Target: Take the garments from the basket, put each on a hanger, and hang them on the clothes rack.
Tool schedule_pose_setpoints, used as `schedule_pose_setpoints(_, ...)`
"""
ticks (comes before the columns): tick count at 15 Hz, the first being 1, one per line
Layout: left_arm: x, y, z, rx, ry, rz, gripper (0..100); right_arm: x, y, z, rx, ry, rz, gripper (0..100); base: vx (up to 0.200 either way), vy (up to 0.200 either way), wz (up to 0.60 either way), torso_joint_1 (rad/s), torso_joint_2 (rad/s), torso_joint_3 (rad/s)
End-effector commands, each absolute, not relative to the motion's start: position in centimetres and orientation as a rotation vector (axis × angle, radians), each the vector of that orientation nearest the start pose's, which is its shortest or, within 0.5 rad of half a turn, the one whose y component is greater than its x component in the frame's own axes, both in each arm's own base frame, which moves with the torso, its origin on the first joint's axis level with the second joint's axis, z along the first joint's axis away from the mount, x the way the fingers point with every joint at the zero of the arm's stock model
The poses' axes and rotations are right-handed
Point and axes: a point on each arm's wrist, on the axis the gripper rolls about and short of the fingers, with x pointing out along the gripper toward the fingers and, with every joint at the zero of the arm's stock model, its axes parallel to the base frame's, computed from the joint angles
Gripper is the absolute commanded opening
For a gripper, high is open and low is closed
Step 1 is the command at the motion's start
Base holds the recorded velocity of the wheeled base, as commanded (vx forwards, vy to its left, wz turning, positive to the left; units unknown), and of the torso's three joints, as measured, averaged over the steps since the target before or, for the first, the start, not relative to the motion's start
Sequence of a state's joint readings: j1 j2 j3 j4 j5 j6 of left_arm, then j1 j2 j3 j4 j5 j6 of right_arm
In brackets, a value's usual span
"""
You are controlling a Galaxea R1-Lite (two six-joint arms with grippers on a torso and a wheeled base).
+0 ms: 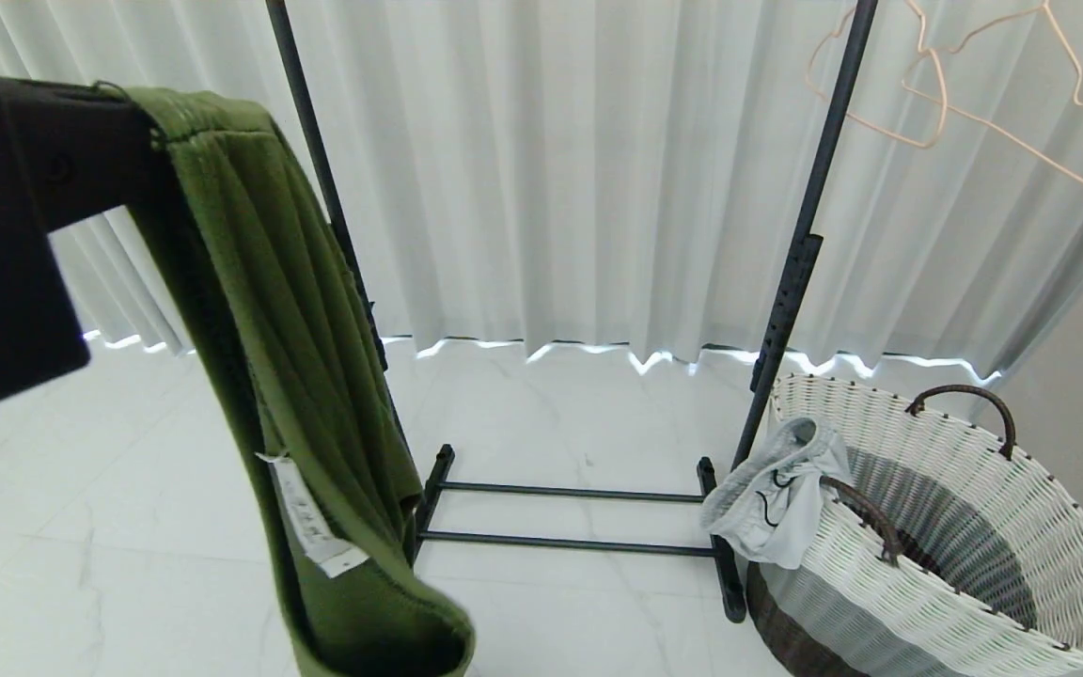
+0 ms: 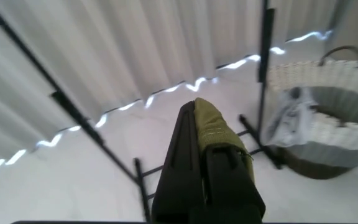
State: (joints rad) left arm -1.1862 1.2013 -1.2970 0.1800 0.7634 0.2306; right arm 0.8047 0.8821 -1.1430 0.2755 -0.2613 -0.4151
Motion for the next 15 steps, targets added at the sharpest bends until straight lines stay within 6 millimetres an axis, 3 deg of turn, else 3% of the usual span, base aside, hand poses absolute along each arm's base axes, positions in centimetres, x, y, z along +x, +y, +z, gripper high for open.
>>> schedule_pose_setpoints(1,7.0,-10.4,36.3,0.327,-0.025,-0.337,0,5.7,2.1,33.0,-0.45,0.085,0.161,100,0.0,0.0,0.0,0.0,0.0,0.0)
schedule_pose_setpoints(3,6.7,-7.7,35.2,0.352,-0.018,-0.249,0,6.5,1.0,31.8,-0.456,0.176,-0.027,100,0.0,0.0,0.0,0.0,0.0,0.0)
schedule_pose_setpoints(7,5.6,-4.2,32.1,0.388,0.025,-0.12,0,6.5,0.9,30.0,-0.396,0.226,-0.019,100,0.0,0.0,0.0,0.0,0.0,0.0)
schedule_pose_setpoints(9,4.9,-3.4,30.9,0.388,0.027,-0.147,0,6.6,1.0,29.2,-0.398,0.246,0.005,100,0.0,0.0,0.0,0.0,0.0,0.0)
schedule_pose_setpoints(11,3.8,-2.5,28.5,0.397,0.026,-0.291,0,6.9,1.0,28.3,-0.405,0.281,0.015,100,0.0,0.0,0.0,0.0,0.0,0.0)
schedule_pose_setpoints(15,4.1,-3.0,28.3,0.395,0.043,-0.352,0,7.0,1.1,28.0,-0.392,0.292,0.015,100,0.0,0.0,0.0,0.0,0.0,0.0)
